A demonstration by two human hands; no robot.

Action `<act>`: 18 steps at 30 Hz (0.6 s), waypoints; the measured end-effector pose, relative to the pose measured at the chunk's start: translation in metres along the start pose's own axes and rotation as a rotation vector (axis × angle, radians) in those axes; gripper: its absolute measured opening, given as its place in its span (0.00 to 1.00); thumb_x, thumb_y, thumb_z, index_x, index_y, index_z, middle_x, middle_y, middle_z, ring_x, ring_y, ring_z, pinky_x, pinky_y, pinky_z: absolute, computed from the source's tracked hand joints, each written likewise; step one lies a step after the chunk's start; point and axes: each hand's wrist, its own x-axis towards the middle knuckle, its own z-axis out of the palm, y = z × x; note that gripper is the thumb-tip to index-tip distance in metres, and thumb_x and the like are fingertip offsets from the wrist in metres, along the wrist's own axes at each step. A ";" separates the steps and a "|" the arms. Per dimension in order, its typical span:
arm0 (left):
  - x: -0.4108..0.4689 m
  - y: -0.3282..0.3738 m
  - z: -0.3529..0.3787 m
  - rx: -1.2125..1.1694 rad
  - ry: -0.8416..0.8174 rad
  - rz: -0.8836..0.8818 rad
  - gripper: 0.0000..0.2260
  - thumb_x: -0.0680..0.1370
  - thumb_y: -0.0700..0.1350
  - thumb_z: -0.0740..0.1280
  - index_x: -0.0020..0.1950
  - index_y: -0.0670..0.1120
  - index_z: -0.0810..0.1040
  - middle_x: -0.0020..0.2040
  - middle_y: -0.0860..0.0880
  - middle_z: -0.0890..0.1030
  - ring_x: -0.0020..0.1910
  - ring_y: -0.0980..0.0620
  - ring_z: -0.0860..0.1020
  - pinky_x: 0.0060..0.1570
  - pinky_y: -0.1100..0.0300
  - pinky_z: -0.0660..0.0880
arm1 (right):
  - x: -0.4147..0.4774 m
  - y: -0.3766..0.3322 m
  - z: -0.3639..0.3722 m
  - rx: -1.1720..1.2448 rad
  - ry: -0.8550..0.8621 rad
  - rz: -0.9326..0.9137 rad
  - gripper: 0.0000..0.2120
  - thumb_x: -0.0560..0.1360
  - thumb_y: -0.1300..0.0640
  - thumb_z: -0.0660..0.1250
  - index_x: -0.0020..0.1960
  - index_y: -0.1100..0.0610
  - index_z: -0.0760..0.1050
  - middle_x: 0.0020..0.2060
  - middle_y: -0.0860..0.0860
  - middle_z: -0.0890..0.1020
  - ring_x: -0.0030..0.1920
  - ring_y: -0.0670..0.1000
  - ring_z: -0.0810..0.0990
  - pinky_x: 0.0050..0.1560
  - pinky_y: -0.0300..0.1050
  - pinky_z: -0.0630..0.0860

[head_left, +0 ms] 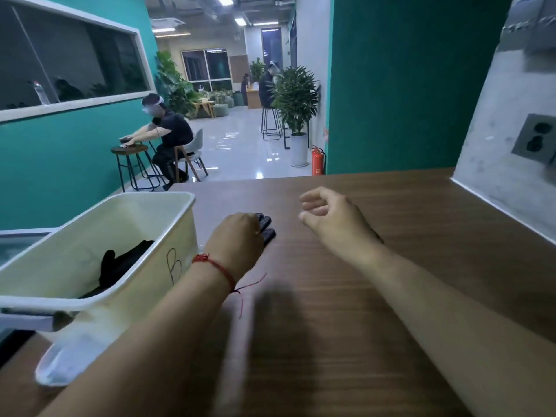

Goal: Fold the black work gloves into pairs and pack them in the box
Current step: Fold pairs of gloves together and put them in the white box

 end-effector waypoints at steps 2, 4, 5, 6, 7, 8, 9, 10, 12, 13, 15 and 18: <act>0.002 -0.005 0.026 0.026 -0.021 -0.027 0.12 0.85 0.42 0.63 0.62 0.38 0.81 0.64 0.37 0.81 0.65 0.37 0.77 0.58 0.55 0.66 | -0.007 0.025 -0.006 -0.127 0.001 0.006 0.10 0.79 0.53 0.73 0.60 0.45 0.83 0.49 0.38 0.82 0.55 0.43 0.81 0.50 0.35 0.75; 0.004 -0.022 0.050 0.063 -0.021 -0.081 0.11 0.83 0.44 0.66 0.61 0.40 0.80 0.63 0.38 0.80 0.65 0.37 0.77 0.62 0.53 0.67 | -0.012 0.050 -0.007 -0.256 0.026 -0.018 0.10 0.79 0.55 0.72 0.60 0.47 0.83 0.53 0.41 0.82 0.59 0.47 0.80 0.56 0.39 0.73; 0.004 -0.029 0.059 0.069 -0.015 -0.112 0.11 0.82 0.45 0.67 0.60 0.40 0.79 0.62 0.38 0.80 0.64 0.36 0.77 0.62 0.51 0.69 | -0.014 0.062 -0.006 -0.324 0.050 -0.030 0.11 0.79 0.55 0.71 0.60 0.47 0.83 0.57 0.43 0.82 0.61 0.50 0.79 0.60 0.42 0.73; 0.004 -0.035 0.068 0.070 -0.013 -0.137 0.10 0.81 0.45 0.68 0.59 0.40 0.79 0.61 0.38 0.79 0.63 0.36 0.76 0.62 0.49 0.70 | -0.017 0.074 -0.005 -0.393 0.075 -0.036 0.11 0.79 0.56 0.70 0.61 0.48 0.83 0.60 0.45 0.82 0.63 0.51 0.78 0.64 0.46 0.74; 0.004 -0.039 0.077 0.064 -0.006 -0.156 0.10 0.80 0.44 0.68 0.58 0.40 0.79 0.60 0.37 0.79 0.62 0.35 0.76 0.61 0.47 0.71 | -0.019 0.087 -0.002 -0.460 0.092 -0.036 0.12 0.79 0.56 0.70 0.62 0.48 0.82 0.62 0.45 0.81 0.64 0.53 0.77 0.66 0.50 0.75; 0.004 -0.044 0.082 0.051 0.013 -0.174 0.09 0.80 0.43 0.68 0.57 0.39 0.79 0.59 0.37 0.79 0.60 0.34 0.77 0.60 0.46 0.73 | -0.021 0.098 0.000 -0.521 0.095 -0.041 0.14 0.79 0.56 0.69 0.64 0.48 0.81 0.63 0.46 0.81 0.66 0.54 0.76 0.67 0.53 0.75; 0.004 -0.047 0.087 0.039 0.035 -0.184 0.08 0.80 0.42 0.68 0.55 0.39 0.80 0.57 0.36 0.80 0.59 0.34 0.78 0.58 0.44 0.74 | -0.023 0.107 0.001 -0.576 0.079 -0.034 0.16 0.79 0.56 0.69 0.66 0.48 0.80 0.65 0.46 0.80 0.67 0.55 0.75 0.68 0.54 0.74; 0.006 -0.052 0.090 0.033 0.059 -0.190 0.08 0.79 0.42 0.68 0.54 0.39 0.81 0.55 0.36 0.80 0.57 0.34 0.78 0.56 0.43 0.75 | -0.022 0.113 0.000 -0.617 0.061 -0.022 0.17 0.79 0.55 0.69 0.68 0.48 0.80 0.67 0.46 0.79 0.69 0.55 0.75 0.69 0.54 0.74; 0.011 -0.062 0.097 0.013 0.094 -0.188 0.07 0.79 0.42 0.70 0.51 0.39 0.84 0.52 0.37 0.82 0.55 0.35 0.80 0.55 0.44 0.76 | -0.016 0.124 -0.006 -0.638 0.047 0.003 0.17 0.79 0.55 0.68 0.68 0.48 0.79 0.68 0.47 0.79 0.69 0.56 0.74 0.69 0.56 0.75; 0.012 -0.066 0.097 -0.003 0.117 -0.183 0.07 0.78 0.42 0.71 0.50 0.40 0.84 0.51 0.38 0.83 0.54 0.35 0.80 0.55 0.44 0.78 | -0.014 0.126 -0.010 -0.628 0.058 0.011 0.17 0.79 0.56 0.69 0.67 0.49 0.80 0.66 0.48 0.80 0.68 0.56 0.75 0.68 0.56 0.76; 0.015 -0.070 0.099 -0.016 0.147 -0.165 0.06 0.78 0.43 0.72 0.48 0.41 0.86 0.48 0.39 0.85 0.51 0.35 0.82 0.53 0.45 0.79 | -0.010 0.134 -0.015 -0.623 0.079 0.027 0.14 0.79 0.56 0.69 0.64 0.51 0.82 0.63 0.50 0.83 0.64 0.58 0.78 0.66 0.56 0.77; 0.016 -0.072 0.101 -0.016 0.157 -0.149 0.06 0.78 0.43 0.72 0.45 0.42 0.86 0.45 0.39 0.85 0.47 0.36 0.83 0.49 0.46 0.80 | -0.008 0.139 -0.014 -0.600 0.107 0.031 0.11 0.79 0.56 0.69 0.60 0.53 0.84 0.60 0.50 0.85 0.62 0.59 0.79 0.64 0.56 0.78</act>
